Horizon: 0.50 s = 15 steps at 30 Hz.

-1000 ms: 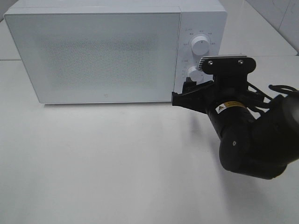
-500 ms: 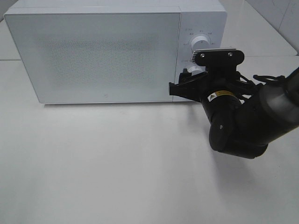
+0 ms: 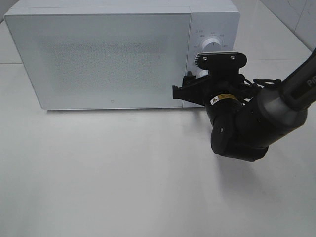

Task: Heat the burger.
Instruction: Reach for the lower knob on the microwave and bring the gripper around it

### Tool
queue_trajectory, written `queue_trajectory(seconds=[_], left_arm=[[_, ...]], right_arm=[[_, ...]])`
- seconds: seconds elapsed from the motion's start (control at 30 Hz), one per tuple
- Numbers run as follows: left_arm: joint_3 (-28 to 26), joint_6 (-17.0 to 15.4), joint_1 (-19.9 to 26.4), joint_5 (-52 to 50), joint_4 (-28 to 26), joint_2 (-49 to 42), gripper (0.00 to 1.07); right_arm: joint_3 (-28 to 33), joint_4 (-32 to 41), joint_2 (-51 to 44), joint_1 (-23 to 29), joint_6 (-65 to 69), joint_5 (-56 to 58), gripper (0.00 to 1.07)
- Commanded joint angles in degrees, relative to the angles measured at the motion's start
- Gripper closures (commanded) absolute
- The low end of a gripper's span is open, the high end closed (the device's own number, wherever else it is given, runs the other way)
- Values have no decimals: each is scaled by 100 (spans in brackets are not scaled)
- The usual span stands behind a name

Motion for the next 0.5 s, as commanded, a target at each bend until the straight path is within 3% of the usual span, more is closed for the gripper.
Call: queue_trajectory(seconds=[0.03, 0.5], left_arm=[[23, -11, 29, -40, -46, -97, 9], [23, -11, 29, -40, -46, -97, 9]], right_arm=[[-126, -29, 57, -52, -52, -327, 32], [-269, 80, 206, -115, -34, -521, 35]])
